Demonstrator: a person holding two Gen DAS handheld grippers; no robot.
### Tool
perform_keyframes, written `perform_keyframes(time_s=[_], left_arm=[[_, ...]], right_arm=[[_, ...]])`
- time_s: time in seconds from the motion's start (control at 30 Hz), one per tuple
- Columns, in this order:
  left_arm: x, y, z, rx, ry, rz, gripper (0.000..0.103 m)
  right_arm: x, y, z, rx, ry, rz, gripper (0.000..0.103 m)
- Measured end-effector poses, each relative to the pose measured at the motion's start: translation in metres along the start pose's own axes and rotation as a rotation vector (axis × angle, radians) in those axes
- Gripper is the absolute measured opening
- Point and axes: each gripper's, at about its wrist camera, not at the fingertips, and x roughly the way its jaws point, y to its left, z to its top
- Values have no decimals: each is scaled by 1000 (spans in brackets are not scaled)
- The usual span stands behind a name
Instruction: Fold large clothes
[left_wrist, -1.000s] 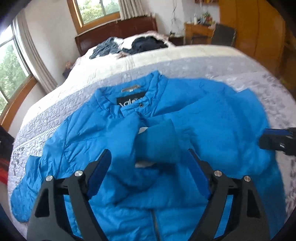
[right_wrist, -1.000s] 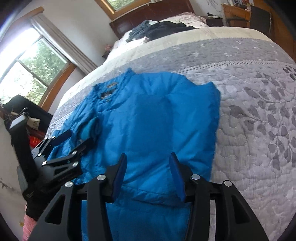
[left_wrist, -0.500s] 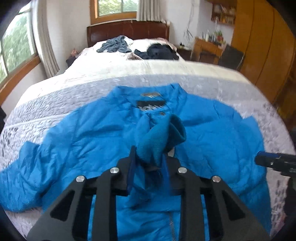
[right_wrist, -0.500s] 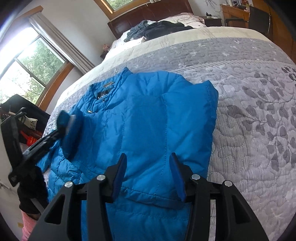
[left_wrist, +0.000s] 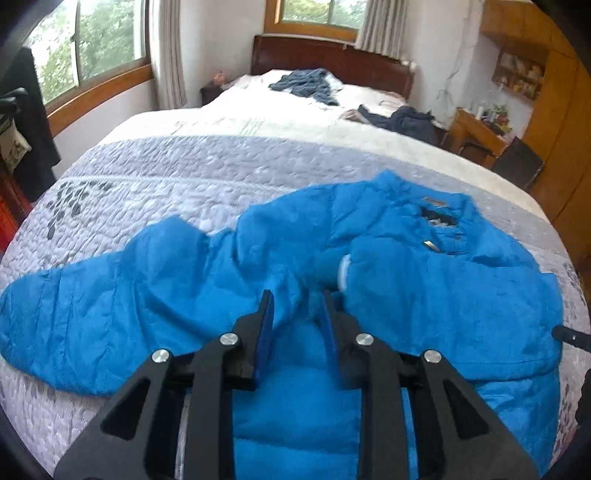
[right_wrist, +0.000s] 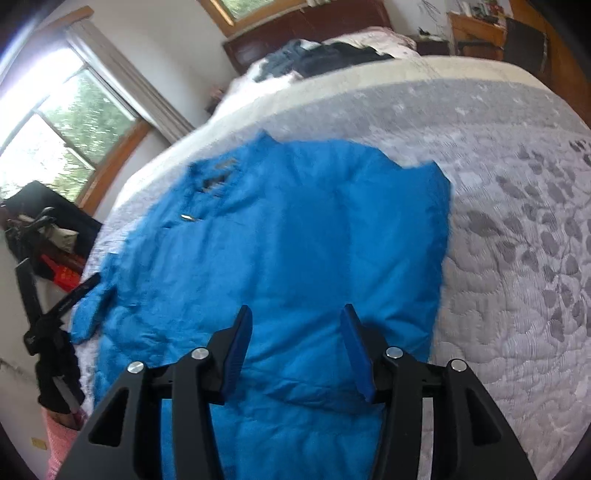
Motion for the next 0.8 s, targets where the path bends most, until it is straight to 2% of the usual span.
perform_keyframes(time_s=[0.07,0.17,0.23,0.33,0.4,0.53,0.63,0.73,0.8], left_arm=[[-3,-18,1,35,-4,-47,44],[8,-43,1,83,7,-78,48],[28,-54,-2,100,48,-76,48],[61,-49,-9,72,133,-63,47],[71,-44,-16,69,142,-70,47],[69,-45,-24,105,129,-59,48],[62,-37,-25,61,140,-90,48],[36,-17,-23,11,114,-134,50],[6,6,-26,-9,61,-148,64]], right_arm=[[-6,10,-1,-25,-15,24,52],[-5,19,-3,-51,-11,19,53],[3,17,-3,-49,6,10,53],[19,4,-4,-13,49,-27,52],[30,-4,-4,3,71,3,52],[38,-11,-5,8,83,33,52],[35,-7,-6,-1,71,19,53],[16,9,-6,-40,33,29,55],[-2,27,-7,-78,-3,50,62]])
